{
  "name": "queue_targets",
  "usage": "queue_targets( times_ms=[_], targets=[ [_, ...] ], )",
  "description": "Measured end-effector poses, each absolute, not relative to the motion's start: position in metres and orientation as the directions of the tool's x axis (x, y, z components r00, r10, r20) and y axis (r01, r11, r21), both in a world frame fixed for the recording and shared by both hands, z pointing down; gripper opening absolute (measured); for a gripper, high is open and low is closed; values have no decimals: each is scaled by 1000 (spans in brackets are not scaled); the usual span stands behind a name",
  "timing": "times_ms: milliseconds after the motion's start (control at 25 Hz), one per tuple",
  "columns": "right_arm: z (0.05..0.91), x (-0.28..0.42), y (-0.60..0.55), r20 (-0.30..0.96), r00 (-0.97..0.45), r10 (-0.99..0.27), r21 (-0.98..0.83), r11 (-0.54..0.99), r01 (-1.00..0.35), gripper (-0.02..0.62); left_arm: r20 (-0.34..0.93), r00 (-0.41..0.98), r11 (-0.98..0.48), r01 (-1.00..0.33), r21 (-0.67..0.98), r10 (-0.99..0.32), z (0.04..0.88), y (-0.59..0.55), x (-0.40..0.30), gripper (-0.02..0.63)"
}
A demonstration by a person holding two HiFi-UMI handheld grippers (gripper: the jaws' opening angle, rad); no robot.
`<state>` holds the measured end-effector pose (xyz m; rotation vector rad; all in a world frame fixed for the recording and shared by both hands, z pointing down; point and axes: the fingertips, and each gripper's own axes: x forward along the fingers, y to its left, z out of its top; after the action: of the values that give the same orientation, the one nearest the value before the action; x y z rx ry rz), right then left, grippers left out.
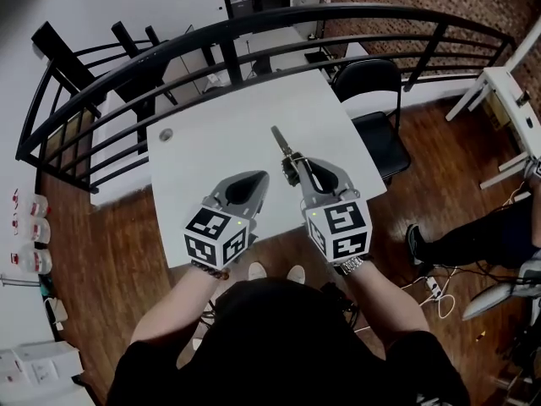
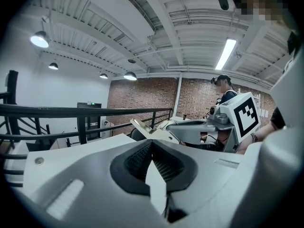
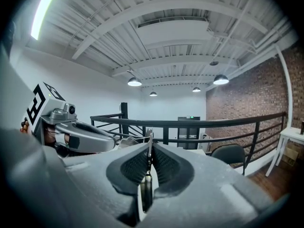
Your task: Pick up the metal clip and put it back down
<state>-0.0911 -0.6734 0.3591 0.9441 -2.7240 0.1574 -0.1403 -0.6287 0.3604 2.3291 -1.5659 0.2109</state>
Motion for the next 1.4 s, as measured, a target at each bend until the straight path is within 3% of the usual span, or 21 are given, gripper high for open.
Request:
queue_targets(
  times_ms=[640,1400],
  targets=[
    [353,-35,-635,246,-682,-689,-26,698,-715,-6,299,522,-485,-853,192,-799,369,-611,-87,17],
    [360,6,-505,271,-343,-899,-10,354,-935,-6,286,820,-800,-559,219,-496,384,-511,-45,17]
  ],
)
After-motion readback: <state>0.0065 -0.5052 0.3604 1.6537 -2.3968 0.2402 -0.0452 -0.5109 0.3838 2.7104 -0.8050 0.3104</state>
